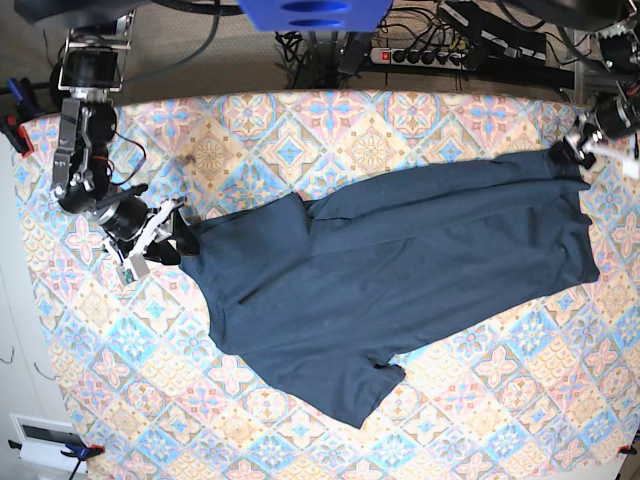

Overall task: Layout the t-shirt on the table in an organized manner, then fold the t-shirt properly
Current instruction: 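Regrasp the shirt edge with the right gripper and drag it outward, then pull the shoulders apart with both grippers to straighten the shirt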

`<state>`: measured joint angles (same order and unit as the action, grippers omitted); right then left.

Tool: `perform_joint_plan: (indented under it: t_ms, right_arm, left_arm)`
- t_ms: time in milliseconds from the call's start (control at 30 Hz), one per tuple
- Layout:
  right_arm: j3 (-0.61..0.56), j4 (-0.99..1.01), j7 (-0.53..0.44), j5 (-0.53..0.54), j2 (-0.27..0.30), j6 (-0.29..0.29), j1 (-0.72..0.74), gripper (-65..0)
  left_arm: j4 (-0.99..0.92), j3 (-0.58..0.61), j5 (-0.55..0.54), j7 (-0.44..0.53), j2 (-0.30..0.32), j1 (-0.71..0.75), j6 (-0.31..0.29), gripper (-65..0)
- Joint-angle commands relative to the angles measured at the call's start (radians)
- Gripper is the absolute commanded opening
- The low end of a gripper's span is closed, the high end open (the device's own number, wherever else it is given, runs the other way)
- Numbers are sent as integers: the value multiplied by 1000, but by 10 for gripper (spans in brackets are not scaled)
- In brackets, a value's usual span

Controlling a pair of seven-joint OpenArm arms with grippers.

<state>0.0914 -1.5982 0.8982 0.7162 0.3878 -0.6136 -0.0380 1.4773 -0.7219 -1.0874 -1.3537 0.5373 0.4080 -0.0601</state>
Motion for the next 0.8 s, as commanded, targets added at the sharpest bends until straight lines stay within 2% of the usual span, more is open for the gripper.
perform_joint_plan:
  t_ms: [0, 200, 433, 533, 600, 633, 733, 767]
  right_arm:
    - [6, -21, -26, 16, 13, -6, 3, -411]
    - [1, -52, -26, 16, 13, -6, -24, -411]
    - [-2, -52, -26, 18, 13, -6, -23, -411]
    - [1, -52, -26, 18, 13, -6, -23, -411]
    - [3, -52, -24, 18, 13, -6, -23, -411]
    - [3, -52, -24, 18, 13, -6, -23, -411]
    - [3, -52, -18, 20, 13, -6, -30, -411]
    - [5, -52, -18, 20, 13, -6, -52, -411]
  left_arm:
    - [29, -3, -38, 26, 19, 6, -8, -74]
    - [-16, -3, -38, 90, -7, 10, -7, -74]
    - [-143, 6, -32, 95, -61, -103, -1, -74]
    - [-157, 45, 2, 95, -89, -134, -1, -85]
    - [-157, 78, 17, 95, -90, -143, -5, -163]
    - [-155, 86, 17, 95, -90, -143, -7, -234]
    - [-155, 57, 19, 102, -90, -146, -8, -561]
    - [-155, 32, 26, 96, -90, -146, -5, -650]
